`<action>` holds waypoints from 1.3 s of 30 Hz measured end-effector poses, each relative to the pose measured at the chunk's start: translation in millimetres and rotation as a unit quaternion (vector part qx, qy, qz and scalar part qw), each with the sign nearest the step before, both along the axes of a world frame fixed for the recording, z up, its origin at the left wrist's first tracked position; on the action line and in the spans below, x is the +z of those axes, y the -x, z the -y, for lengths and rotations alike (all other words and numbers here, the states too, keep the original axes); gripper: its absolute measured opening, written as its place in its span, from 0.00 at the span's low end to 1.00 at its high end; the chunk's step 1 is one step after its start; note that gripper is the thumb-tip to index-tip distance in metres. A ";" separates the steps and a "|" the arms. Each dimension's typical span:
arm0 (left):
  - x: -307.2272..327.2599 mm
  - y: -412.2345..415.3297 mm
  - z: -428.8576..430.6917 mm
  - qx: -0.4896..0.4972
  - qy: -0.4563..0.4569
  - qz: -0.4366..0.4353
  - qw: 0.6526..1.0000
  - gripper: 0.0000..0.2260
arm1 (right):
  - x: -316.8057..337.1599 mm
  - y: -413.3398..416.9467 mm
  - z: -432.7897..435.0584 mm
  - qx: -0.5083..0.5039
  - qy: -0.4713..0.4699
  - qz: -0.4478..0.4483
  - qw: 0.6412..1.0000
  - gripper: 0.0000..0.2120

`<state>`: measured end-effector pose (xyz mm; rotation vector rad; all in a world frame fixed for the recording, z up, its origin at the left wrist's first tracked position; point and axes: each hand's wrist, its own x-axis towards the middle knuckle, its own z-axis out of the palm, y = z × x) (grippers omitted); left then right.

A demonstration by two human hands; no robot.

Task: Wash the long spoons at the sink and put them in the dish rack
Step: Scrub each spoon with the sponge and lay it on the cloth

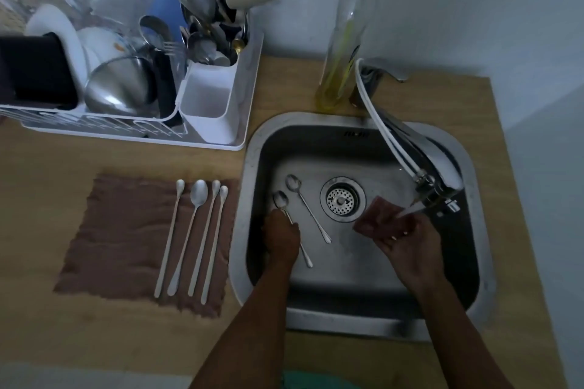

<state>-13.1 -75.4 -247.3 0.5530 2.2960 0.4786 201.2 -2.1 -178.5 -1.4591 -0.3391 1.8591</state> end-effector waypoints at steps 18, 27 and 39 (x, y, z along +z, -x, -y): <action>40.0 -2.5 -6.7 0.047 -0.143 0.308 0.939 0.05 | 7.5 10.9 10.6 -0.090 0.006 -0.104 0.991 0.40; 82.3 -58.6 -9.6 -0.092 -0.230 0.253 0.935 0.07 | 17.2 11.9 16.2 -0.091 0.039 -0.198 0.975 0.36; 97.9 -78.8 -4.8 -0.240 -0.062 0.141 0.959 0.19 | 19.9 18.8 -3.0 0.089 -0.066 -0.019 0.994 0.07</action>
